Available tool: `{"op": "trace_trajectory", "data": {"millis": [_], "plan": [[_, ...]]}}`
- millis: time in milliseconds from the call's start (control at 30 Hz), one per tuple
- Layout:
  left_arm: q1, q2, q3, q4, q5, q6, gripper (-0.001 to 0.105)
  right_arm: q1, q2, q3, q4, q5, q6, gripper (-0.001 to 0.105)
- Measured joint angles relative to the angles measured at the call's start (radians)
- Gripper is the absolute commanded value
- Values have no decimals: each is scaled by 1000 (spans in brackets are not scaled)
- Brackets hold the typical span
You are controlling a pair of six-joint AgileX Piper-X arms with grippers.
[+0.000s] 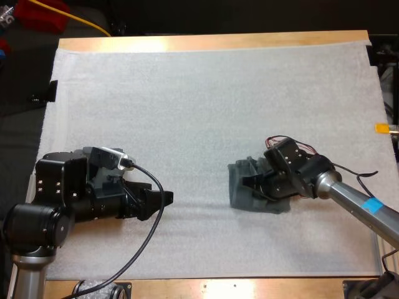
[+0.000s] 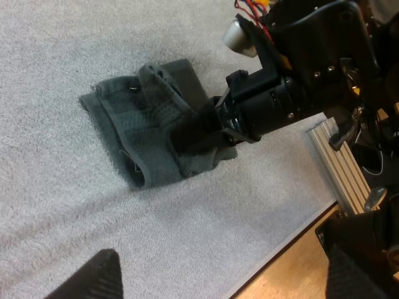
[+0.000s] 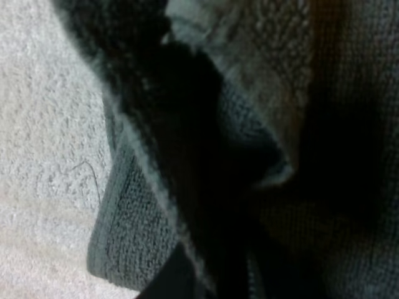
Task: Pick towel from pile, fold and stack
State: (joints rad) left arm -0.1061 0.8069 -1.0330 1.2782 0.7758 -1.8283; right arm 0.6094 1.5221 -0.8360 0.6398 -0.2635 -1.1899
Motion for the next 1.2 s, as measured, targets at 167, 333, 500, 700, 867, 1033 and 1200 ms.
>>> {"op": "trace_trajectory", "data": {"millis": [167, 333, 500, 700, 867, 1033, 1200], "plan": [[0, 0, 0, 0, 0, 0, 65, 0, 0, 0, -8, -15, 0, 34], [0, 0, 0, 0, 1, 0, 65, 0, -3, 0, -16, -40, -10, 61], [0, 0, 0, 0, 1, 0, 65, 0, -60, 0, -53, -32, -14, 62], [0, 0, 0, 0, 1, 0, 65, 0, -91, -2, -108, -103, 4, 62], [0, 0, 0, 0, 1, 0, 65, 18, -83, -2, -113, -131, 17, 62], [0, 0, 0, 0, 1, 0, 65, 35, -51, -2, -122, -94, 66, 62], [0, 0, 0, 0, 1, 0, 65, 35, -47, -2, -128, -21, 91, 62]]}}
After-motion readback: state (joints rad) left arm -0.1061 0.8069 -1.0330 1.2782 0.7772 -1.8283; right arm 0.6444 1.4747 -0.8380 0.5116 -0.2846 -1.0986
